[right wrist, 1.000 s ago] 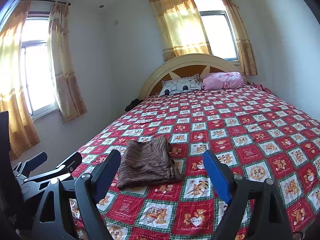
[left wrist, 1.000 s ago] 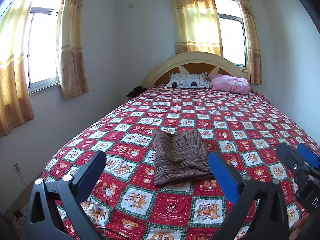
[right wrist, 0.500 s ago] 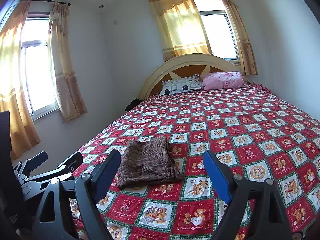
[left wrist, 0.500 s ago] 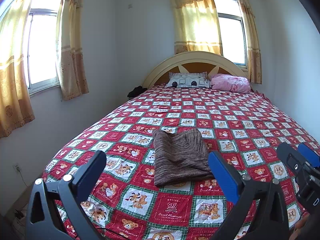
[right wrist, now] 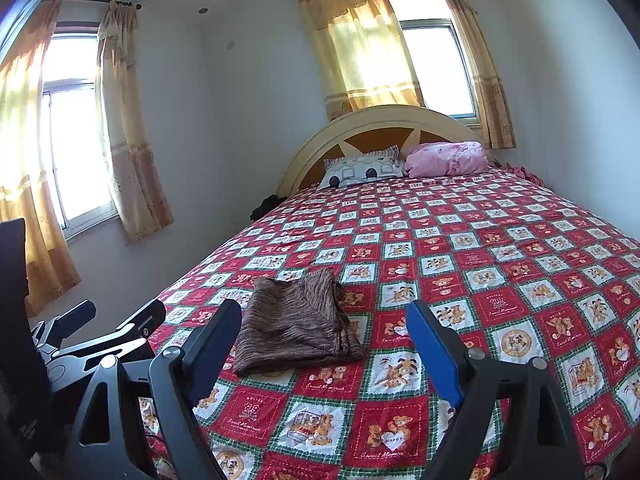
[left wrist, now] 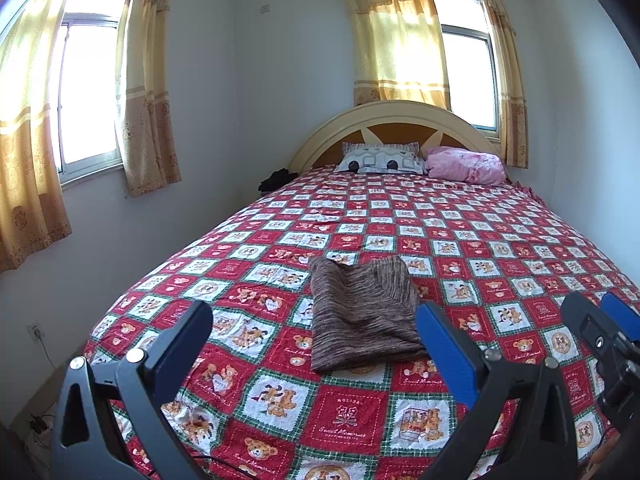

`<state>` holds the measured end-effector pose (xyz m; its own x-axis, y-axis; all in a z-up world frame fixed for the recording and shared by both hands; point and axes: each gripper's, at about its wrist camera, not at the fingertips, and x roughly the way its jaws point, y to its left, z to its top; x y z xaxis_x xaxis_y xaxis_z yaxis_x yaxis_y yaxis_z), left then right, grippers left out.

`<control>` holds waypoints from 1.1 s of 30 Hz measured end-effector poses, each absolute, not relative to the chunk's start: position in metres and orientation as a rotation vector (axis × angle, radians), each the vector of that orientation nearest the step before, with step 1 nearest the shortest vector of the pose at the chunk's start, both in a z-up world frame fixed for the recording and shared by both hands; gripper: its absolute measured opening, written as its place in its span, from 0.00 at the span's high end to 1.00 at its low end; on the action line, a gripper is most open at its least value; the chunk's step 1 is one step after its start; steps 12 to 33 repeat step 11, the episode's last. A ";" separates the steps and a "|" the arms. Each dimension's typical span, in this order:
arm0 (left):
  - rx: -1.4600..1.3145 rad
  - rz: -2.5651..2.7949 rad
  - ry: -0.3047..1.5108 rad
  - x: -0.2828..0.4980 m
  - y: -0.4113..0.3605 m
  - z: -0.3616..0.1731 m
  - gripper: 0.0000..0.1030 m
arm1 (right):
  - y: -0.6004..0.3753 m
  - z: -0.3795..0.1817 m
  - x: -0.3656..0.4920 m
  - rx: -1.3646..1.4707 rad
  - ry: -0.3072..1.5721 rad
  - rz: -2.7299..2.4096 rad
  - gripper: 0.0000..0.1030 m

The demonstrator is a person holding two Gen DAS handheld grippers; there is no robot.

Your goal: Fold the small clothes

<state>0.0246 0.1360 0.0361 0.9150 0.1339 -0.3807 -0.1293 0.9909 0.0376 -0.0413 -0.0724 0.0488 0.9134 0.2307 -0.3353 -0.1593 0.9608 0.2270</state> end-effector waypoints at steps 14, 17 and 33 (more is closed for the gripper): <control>-0.011 0.135 0.412 0.029 0.141 0.033 0.00 | -0.076 0.045 -0.040 0.203 0.383 0.204 0.18; -0.011 0.135 0.412 0.029 0.141 0.033 0.00 | -0.076 0.045 -0.040 0.203 0.383 0.204 0.18; -0.011 0.135 0.412 0.029 0.141 0.033 0.00 | -0.076 0.045 -0.040 0.203 0.383 0.204 0.18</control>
